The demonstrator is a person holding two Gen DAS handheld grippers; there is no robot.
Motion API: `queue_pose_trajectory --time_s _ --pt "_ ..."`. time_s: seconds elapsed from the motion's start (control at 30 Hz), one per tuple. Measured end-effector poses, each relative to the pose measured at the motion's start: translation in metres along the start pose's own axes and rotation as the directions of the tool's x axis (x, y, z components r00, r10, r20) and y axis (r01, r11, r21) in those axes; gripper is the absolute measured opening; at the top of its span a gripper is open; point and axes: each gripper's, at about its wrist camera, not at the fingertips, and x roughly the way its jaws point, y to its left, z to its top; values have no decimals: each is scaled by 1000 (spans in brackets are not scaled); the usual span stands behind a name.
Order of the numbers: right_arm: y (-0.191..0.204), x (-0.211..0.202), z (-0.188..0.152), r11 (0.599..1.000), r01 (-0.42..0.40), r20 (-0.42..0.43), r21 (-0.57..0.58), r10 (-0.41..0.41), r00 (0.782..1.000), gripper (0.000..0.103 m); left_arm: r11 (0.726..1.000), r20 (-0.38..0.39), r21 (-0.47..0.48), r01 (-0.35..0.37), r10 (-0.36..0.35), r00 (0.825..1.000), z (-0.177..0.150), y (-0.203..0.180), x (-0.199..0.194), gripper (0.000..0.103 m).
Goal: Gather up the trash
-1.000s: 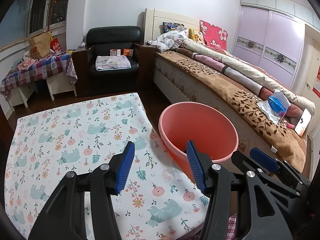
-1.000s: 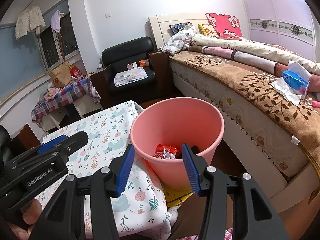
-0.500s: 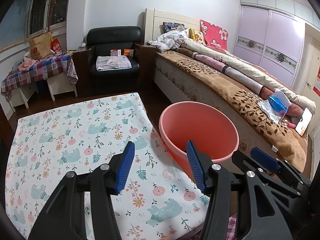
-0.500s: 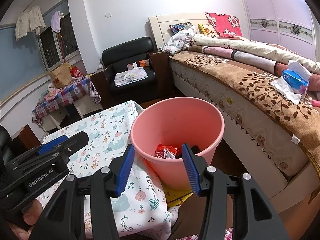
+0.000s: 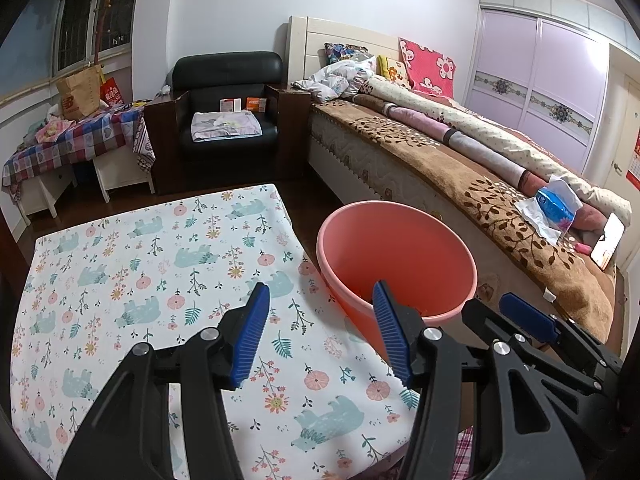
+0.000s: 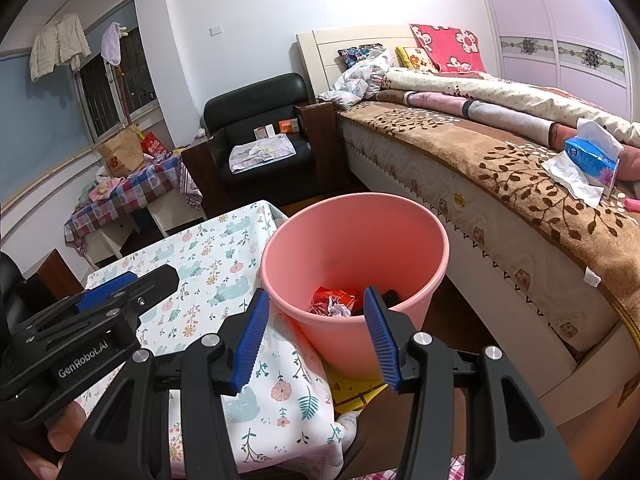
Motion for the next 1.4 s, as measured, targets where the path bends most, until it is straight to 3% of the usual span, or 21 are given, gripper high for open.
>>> queue_pose_trajectory --time_s 1.4 --pt "0 0 -2 1000 -4 -7 3 4 1000 49 1000 -14 18 -10 10 1000 -7 -6 5 54"
